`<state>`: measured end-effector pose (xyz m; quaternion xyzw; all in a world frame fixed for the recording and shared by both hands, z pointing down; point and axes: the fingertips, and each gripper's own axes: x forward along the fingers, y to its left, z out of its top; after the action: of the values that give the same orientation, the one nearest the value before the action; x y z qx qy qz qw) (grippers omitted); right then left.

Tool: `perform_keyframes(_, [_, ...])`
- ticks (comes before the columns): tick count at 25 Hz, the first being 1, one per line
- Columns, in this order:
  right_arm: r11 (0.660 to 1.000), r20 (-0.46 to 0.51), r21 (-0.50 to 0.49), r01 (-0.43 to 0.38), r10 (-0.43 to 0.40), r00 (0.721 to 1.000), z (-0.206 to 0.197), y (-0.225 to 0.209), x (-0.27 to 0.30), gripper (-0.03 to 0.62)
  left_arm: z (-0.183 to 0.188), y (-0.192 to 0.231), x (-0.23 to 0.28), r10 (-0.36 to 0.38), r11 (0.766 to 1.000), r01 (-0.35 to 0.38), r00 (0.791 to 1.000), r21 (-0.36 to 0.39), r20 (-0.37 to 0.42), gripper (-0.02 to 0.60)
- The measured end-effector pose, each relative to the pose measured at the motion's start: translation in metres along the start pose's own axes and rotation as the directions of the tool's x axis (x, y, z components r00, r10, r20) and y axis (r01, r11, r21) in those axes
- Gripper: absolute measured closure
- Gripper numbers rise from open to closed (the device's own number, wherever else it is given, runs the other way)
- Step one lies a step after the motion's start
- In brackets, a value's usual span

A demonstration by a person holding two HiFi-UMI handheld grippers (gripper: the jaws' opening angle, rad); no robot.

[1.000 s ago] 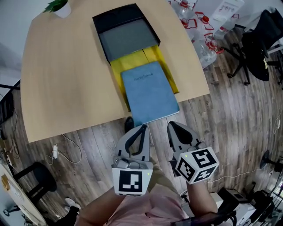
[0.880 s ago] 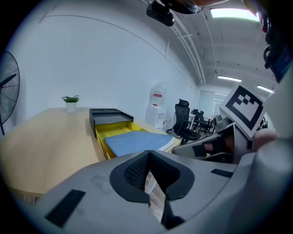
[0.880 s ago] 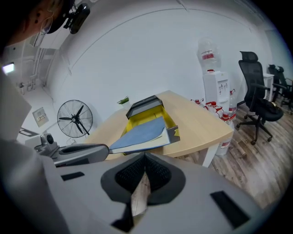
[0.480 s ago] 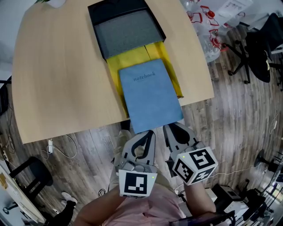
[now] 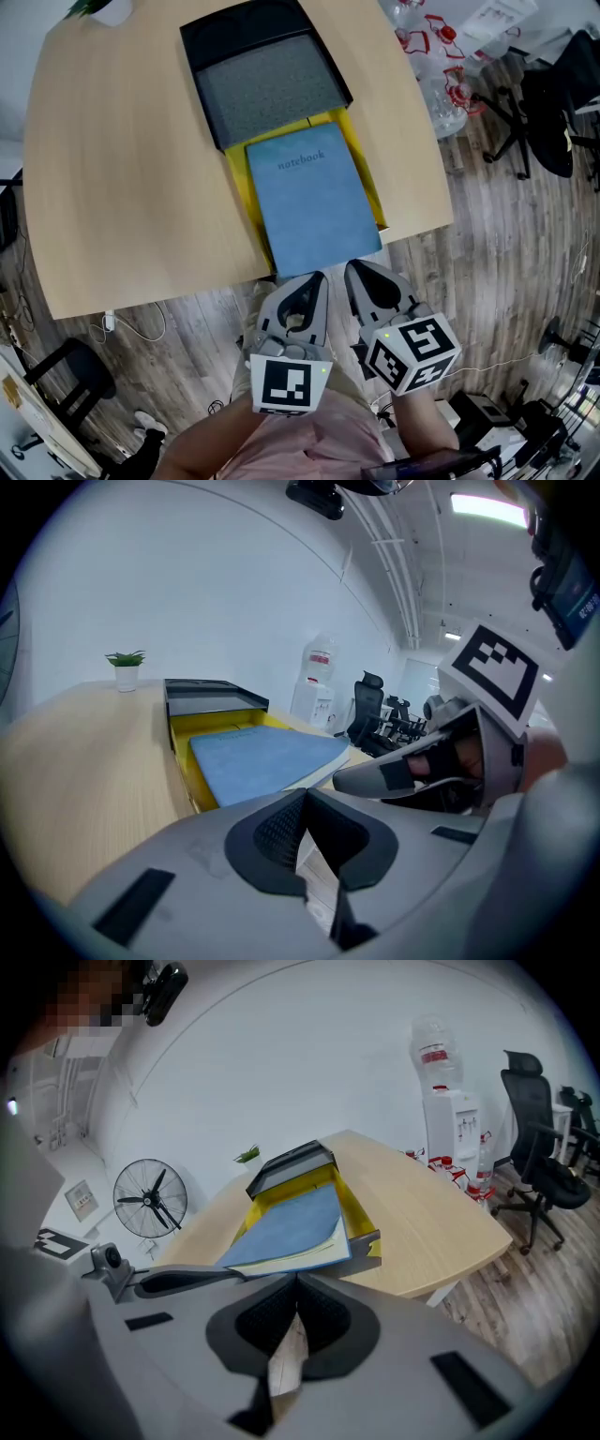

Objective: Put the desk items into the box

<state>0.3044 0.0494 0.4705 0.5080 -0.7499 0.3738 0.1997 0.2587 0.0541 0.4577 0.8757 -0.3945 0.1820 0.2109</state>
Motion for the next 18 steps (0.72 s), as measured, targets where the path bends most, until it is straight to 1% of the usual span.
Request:
perform_keyframes(4, [1.0,0.02,-0.01,0.013,-0.013,1.0,0.01,-0.001,-0.002,0.592,0.002,0.01,0.004,0.005,1.0,-0.004,1.0,0.006,-0.006,0.569])
perform_keyframes(9, [1.0,0.034,-0.005,0.017,-0.017,0.999,0.023,-0.006,0.003,0.592,0.005,0.009,0.013,-0.01,1.0,0.01,1.0,0.016,-0.016,0.569])
perform_keyframes(13, [1.0,0.032,0.004,0.025,-0.025,0.999,0.025,-0.011,0.008,0.592,0.012,0.005,0.019,-0.033,0.999,0.033,0.999,0.039,-0.005,0.569])
perform_keyframes(18, [1.0,0.032,0.005,0.03,-0.031,0.999,0.025,-0.01,0.012,0.591,0.016,0.005,0.021,-0.042,0.999,0.042,0.999,0.031,0.011,0.569])
